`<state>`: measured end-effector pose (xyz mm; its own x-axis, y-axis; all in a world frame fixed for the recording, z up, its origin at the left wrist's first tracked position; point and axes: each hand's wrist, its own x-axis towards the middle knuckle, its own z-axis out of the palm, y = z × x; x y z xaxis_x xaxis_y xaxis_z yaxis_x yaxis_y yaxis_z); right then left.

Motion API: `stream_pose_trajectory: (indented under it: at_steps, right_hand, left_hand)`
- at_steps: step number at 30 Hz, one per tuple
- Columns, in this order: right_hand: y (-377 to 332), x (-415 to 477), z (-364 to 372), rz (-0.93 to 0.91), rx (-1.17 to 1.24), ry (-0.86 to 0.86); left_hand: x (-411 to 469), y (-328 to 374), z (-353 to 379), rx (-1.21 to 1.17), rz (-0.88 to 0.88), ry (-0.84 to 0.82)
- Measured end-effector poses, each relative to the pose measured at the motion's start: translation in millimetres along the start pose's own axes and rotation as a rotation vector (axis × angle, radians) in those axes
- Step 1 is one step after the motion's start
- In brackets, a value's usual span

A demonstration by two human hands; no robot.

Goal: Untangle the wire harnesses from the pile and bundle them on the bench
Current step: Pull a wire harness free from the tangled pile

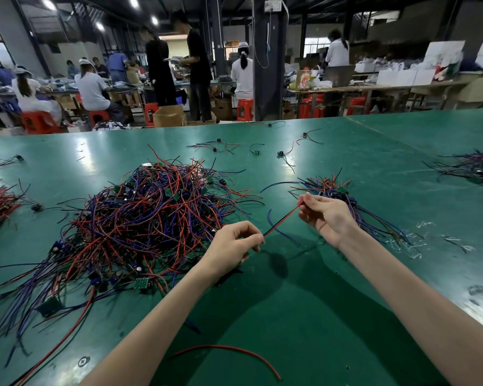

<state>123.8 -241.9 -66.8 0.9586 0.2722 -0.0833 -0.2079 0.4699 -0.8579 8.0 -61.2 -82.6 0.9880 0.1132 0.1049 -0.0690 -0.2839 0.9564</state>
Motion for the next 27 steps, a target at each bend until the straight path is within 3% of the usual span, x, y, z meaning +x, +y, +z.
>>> stream_pose_trajectory:
  at_steps: [27]
  right_hand:
    - [2.0, 1.0, 1.1, -0.023, 0.009, 0.025]
  left_hand:
    - [1.6, -5.5, 1.8, 0.053, 0.022, -0.021]
